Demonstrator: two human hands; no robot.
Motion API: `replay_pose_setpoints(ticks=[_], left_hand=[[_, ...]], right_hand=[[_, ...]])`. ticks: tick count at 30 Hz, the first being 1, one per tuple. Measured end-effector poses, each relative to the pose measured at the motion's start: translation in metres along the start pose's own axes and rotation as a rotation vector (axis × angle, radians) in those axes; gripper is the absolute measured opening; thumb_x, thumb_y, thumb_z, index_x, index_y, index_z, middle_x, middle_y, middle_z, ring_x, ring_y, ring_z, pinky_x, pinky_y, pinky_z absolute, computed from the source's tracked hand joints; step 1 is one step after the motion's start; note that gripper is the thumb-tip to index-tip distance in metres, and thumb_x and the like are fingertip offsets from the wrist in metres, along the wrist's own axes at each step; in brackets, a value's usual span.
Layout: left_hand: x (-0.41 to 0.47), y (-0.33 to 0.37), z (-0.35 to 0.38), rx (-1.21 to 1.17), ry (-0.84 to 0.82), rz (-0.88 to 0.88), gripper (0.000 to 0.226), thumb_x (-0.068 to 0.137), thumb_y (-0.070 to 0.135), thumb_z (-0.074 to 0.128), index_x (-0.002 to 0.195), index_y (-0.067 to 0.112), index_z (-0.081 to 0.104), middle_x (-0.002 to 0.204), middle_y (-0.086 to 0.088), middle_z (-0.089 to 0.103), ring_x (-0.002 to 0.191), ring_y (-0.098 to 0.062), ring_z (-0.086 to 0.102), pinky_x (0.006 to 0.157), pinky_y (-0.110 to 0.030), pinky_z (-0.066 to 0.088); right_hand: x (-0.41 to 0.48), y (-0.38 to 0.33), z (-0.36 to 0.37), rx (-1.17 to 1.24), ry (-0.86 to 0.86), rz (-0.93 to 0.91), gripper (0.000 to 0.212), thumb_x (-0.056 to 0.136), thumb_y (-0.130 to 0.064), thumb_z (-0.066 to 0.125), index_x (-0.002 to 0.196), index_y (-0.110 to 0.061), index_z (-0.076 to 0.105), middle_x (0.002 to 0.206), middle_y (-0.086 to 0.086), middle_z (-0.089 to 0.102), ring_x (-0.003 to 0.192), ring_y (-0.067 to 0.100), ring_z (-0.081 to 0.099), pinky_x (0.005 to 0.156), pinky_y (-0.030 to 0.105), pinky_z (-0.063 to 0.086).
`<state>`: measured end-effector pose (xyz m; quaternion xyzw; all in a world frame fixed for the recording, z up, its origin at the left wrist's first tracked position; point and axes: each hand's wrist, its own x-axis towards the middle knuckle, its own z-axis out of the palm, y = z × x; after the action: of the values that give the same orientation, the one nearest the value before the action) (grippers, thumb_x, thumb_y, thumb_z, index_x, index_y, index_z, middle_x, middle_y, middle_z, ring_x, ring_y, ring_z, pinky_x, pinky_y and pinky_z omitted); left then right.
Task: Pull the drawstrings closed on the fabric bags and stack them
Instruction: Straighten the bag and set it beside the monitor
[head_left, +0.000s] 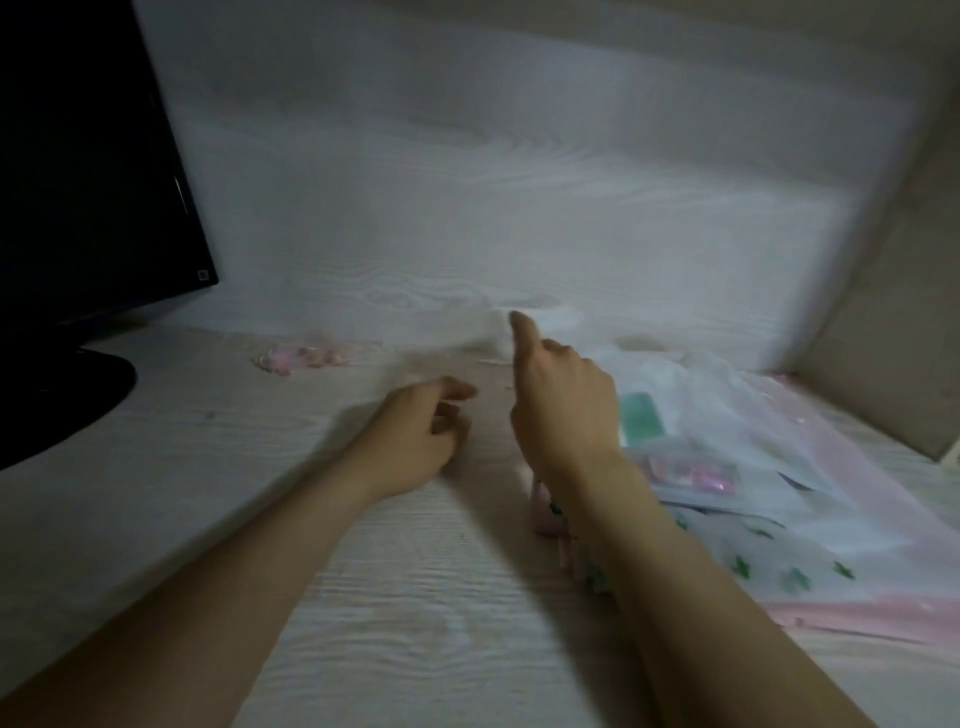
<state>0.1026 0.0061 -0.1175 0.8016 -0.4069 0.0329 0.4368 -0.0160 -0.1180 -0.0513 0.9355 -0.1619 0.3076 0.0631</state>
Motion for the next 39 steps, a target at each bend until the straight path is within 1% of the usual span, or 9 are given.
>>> replay_pose_setpoints(ticks=[6, 9, 12, 17, 21, 25, 29, 36, 39], left_hand=[[0.004, -0.015, -0.020, -0.096, 0.285, -0.039, 0.091, 0.090, -0.014, 0.059, 0.165, 0.026, 0.023, 0.142, 0.000, 0.045, 0.113, -0.009, 0.058, 0.102, -0.023, 0.048], [0.001, -0.020, -0.031, 0.051, 0.365, 0.093, 0.068, 0.092, -0.012, 0.060, 0.146, 0.028, 0.053, 0.142, -0.002, 0.040, 0.121, 0.012, 0.043, 0.102, -0.005, 0.035], [0.000, -0.026, -0.037, 0.258, 0.347, 0.147, 0.034, 0.090, -0.008, 0.063, 0.112, 0.018, 0.071, 0.138, -0.006, 0.052, 0.124, -0.010, 0.050, 0.104, -0.024, 0.040], [-0.005, -0.025, -0.052, 0.658, 0.340, 0.339, 0.016, 0.095, 0.011, 0.068, 0.104, 0.024, 0.063, 0.101, 0.009, 0.066, 0.110, -0.025, 0.050, 0.094, -0.040, 0.032], [-0.010, -0.022, -0.060, 0.697, 0.226, 0.394, 0.008, 0.096, 0.012, 0.069, 0.100, 0.019, 0.068, 0.086, -0.001, 0.065, 0.079, -0.031, 0.061, 0.070, -0.038, 0.043], [-0.016, -0.017, -0.053, 0.658, 0.059, 0.211, 0.012, 0.103, 0.026, 0.059, 0.108, 0.023, 0.069, 0.109, -0.001, 0.069, 0.097, -0.028, 0.066, 0.066, -0.034, 0.040], [-0.013, -0.020, -0.049, 0.691, 0.110, 0.083, 0.018, 0.106, 0.040, 0.052, 0.114, 0.029, 0.065, 0.118, 0.003, 0.069, 0.105, -0.028, 0.068, 0.074, -0.037, 0.049], [-0.003, -0.029, -0.053, 0.137, 0.328, -0.104, 0.032, 0.078, 0.032, 0.094, 0.089, 0.017, 0.068, 0.083, 0.007, 0.069, 0.078, -0.010, 0.066, 0.071, -0.031, 0.055], [-0.001, -0.032, -0.054, 0.032, 0.272, -0.124, 0.011, 0.084, 0.015, 0.089, 0.084, 0.015, 0.078, 0.076, 0.008, 0.075, 0.072, -0.009, 0.072, 0.076, -0.034, 0.062]], right_hand=[[-0.001, -0.024, 0.022, 0.219, 0.155, -0.292, 0.079, 0.065, 0.015, 0.063, 0.138, -0.013, 0.058, 0.099, 0.010, 0.062, 0.073, 0.036, 0.063, 0.056, 0.030, 0.025], [0.004, -0.030, 0.032, 0.234, 0.219, -0.326, 0.056, 0.059, 0.017, 0.065, 0.108, -0.010, 0.071, 0.093, 0.009, 0.058, 0.078, 0.033, 0.059, 0.059, 0.032, 0.031], [0.008, -0.027, 0.043, 0.156, 0.216, -0.273, 0.038, 0.065, 0.012, 0.064, 0.095, -0.009, 0.076, 0.102, 0.011, 0.056, 0.093, 0.034, 0.054, 0.073, 0.042, 0.044], [0.009, -0.021, 0.052, 0.015, 0.028, -0.074, 0.045, 0.083, -0.001, 0.055, 0.124, -0.014, 0.068, 0.111, 0.012, 0.059, 0.104, 0.036, 0.055, 0.083, 0.044, 0.045], [0.007, -0.015, 0.054, 0.505, -0.077, 0.162, 0.060, 0.088, 0.003, 0.052, 0.147, -0.009, 0.049, 0.098, 0.014, 0.072, 0.101, 0.035, 0.065, 0.081, 0.039, 0.049], [0.010, -0.015, 0.057, 0.722, -0.044, 0.236, 0.030, 0.104, -0.026, 0.049, 0.123, -0.010, 0.066, 0.093, 0.013, 0.075, 0.094, 0.033, 0.071, 0.080, 0.034, 0.051], [0.003, -0.017, 0.049, 0.895, -0.218, 0.211, 0.064, 0.085, -0.066, 0.068, 0.135, -0.027, 0.059, 0.106, -0.001, 0.072, 0.086, 0.015, 0.074, 0.083, 0.035, 0.059], [0.007, -0.010, 0.062, 0.926, -0.063, 0.179, 0.023, 0.092, -0.020, 0.076, 0.114, -0.014, 0.071, 0.084, 0.000, 0.077, 0.065, 0.009, 0.075, 0.075, 0.046, 0.063], [0.009, -0.003, 0.063, 0.913, -0.046, 0.223, 0.026, 0.097, -0.003, 0.064, 0.121, -0.008, 0.070, 0.103, 0.006, 0.074, 0.074, 0.014, 0.077, 0.070, 0.026, 0.062]])
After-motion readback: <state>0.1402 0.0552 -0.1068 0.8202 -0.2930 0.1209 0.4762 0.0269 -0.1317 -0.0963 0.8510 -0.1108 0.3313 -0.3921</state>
